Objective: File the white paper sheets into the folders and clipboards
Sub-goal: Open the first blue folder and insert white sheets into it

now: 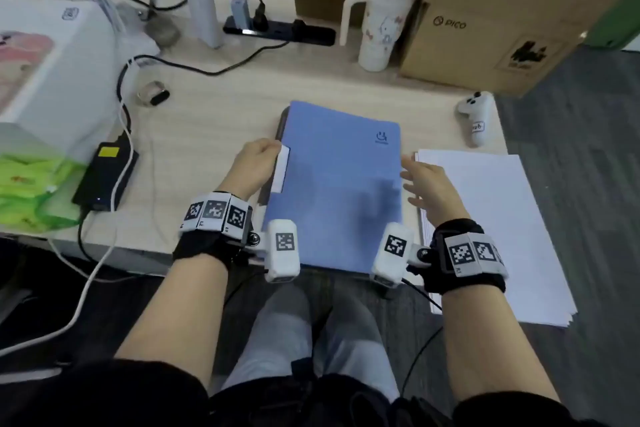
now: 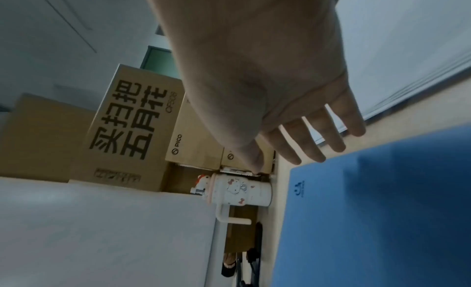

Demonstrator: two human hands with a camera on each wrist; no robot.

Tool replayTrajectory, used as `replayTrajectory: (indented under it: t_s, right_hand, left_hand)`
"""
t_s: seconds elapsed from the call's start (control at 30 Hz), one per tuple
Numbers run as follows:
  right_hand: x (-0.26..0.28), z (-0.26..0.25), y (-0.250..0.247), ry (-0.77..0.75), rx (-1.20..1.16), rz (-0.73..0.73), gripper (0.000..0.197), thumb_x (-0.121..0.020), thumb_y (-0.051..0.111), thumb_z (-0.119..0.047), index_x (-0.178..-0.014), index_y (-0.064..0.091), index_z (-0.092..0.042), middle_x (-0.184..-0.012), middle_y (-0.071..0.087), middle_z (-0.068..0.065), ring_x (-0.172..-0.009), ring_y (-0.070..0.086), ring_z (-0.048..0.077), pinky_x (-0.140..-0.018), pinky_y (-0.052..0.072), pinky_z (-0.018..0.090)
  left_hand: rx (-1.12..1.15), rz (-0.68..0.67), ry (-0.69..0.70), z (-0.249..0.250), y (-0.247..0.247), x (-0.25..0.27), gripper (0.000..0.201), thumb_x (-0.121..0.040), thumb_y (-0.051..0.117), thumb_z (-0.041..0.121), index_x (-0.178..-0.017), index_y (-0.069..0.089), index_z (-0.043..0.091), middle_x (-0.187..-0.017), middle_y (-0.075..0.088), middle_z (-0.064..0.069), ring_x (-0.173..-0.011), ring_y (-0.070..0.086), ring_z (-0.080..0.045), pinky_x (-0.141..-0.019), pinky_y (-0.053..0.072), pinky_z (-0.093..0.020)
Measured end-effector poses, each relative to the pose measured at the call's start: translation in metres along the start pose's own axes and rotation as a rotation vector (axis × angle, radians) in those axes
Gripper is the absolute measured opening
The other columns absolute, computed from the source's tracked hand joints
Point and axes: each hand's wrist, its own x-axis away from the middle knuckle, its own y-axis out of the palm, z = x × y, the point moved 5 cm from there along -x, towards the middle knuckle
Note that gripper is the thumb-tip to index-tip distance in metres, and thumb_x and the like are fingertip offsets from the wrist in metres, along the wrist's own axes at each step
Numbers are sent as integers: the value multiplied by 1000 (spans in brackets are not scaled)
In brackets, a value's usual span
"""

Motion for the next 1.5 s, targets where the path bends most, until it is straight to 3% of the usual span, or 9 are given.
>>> replayTrajectory:
  t_s: [0.17, 0.3, 0.43, 0.57, 0.73, 0.83, 1.1, 1.23, 1.5]
  right_hand:
    - [-4, 39, 2, 18, -77, -27, 43, -95, 49, -40, -125, 53, -11, -135, 54, 7, -121, 53, 25, -104, 40, 38]
    - [-1, 59, 4, -30, -166, -91, 23, -97, 47, -38, -100, 62, -21, -118, 64, -6, -106, 61, 22, -97, 45, 36]
    - [7, 70, 6, -77, -259, -114, 21, -96, 48, -36, -85, 63, -26, -95, 65, -17, -93, 62, 14, -90, 45, 31]
    - [11, 73, 8, -123, -314, -147, 21, -96, 49, -38, -90, 66, -27, -99, 66, -17, -101, 62, 15, -92, 45, 31]
    - [14, 72, 10, -130, -354, -160, 27, -96, 45, -43, -108, 62, -25, -114, 63, -12, -107, 59, 16, -83, 47, 27]
    - [13, 74, 10, -119, -393, -154, 29, -96, 44, -44, -111, 59, -25, -115, 62, -9, -105, 59, 17, -79, 47, 27]
    - [7, 73, 11, -48, -514, -131, 20, -97, 45, -40, -100, 52, -21, -95, 59, -6, -85, 56, 11, -68, 44, 26]
    - [6, 71, 12, -27, -559, -81, 26, -95, 50, -38, -110, 49, -17, -93, 56, -3, -85, 54, 12, -64, 44, 26]
    - [11, 61, 17, -50, -500, -18, 17, -95, 52, -30, -82, 55, -21, -81, 57, -6, -77, 54, 10, -81, 43, 31]
  left_hand:
    - [225, 7, -50, -44, 11, 2, 24, -93, 45, 16, -78, 62, 20, -92, 63, -9, -87, 55, -19, -71, 42, -26]
    - [309, 25, 17, -56, 11, 13, 22, -95, 46, 12, -81, 62, 18, -87, 65, -4, -78, 58, -14, -53, 42, -16]
    - [413, 43, 68, -67, 13, 26, 25, -96, 46, 8, -81, 64, 17, -69, 70, 13, -73, 62, -3, -71, 46, -17]
    - [483, 31, 98, -71, 15, 35, 21, -98, 41, 7, -104, 61, 9, -77, 71, 16, -73, 66, 7, -72, 50, -8]
    - [544, 13, 62, -76, 15, 37, 36, -99, 37, 9, -132, 47, -1, -133, 55, -9, -123, 53, -17, -102, 40, -22]
    - [565, -22, 54, -79, 14, 34, 39, -100, 36, 12, -136, 45, 0, -139, 51, -10, -129, 49, -18, -108, 37, -26]
    - [648, 4, -12, -83, 4, 21, 19, -97, 45, 20, -98, 62, 13, -104, 67, -1, -98, 63, -12, -97, 46, -28]
    - [662, 48, -6, -77, 3, 14, 12, -93, 53, 11, -96, 63, 7, -89, 70, -2, -83, 65, -15, -72, 55, -21]
    - [363, 55, 22, -63, 16, 4, 26, -92, 52, 6, -116, 61, 9, -94, 68, -2, -61, 62, -5, -52, 49, -13]
